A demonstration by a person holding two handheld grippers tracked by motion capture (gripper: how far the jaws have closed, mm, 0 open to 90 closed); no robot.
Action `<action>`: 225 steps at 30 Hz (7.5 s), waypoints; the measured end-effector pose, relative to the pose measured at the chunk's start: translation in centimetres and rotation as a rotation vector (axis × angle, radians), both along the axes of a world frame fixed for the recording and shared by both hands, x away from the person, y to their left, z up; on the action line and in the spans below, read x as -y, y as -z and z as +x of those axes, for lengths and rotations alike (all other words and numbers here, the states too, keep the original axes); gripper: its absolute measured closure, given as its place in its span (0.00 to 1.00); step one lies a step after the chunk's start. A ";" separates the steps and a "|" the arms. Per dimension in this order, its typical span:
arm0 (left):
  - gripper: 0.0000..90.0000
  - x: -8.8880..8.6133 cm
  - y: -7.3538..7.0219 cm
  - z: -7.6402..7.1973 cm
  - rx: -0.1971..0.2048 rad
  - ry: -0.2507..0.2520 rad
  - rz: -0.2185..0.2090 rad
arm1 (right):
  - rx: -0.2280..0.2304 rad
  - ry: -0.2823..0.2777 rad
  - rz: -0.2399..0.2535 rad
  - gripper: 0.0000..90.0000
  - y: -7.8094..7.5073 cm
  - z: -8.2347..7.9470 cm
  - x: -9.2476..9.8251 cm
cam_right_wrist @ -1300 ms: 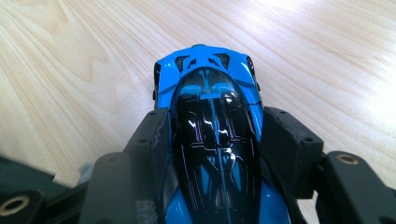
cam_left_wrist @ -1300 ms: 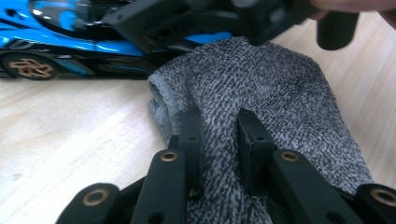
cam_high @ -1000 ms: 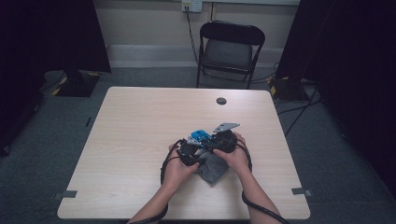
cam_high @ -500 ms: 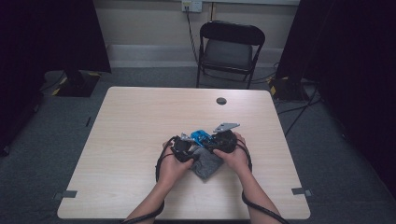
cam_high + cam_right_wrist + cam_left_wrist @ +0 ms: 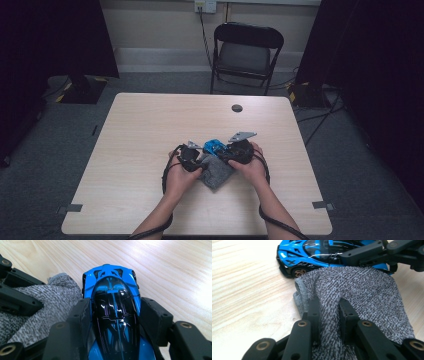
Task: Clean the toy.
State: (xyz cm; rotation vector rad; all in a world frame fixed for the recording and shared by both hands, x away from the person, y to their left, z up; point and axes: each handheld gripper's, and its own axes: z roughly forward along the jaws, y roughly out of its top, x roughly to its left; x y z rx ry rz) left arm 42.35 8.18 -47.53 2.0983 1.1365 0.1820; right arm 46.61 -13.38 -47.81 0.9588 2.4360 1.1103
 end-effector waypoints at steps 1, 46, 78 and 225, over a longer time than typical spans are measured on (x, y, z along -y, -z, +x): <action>0.83 -0.1 0.0 0.0 0.000 -0.001 0.003 | 0.000 0.001 0.000 0.47 0.0 0.0 0.0; 0.83 -3.9 -0.4 2.6 -0.005 -0.123 0.044 | 0.005 -0.003 -0.004 0.47 0.0 0.0 0.0; 0.83 -6.7 -0.6 4.4 -0.023 -0.230 0.052 | 0.002 -0.006 -0.008 0.47 0.0 0.0 0.0; 0.82 -5.2 -0.5 3.5 -0.027 -0.123 0.019 | -0.011 0.011 -0.055 0.47 -0.4 -0.1 -0.5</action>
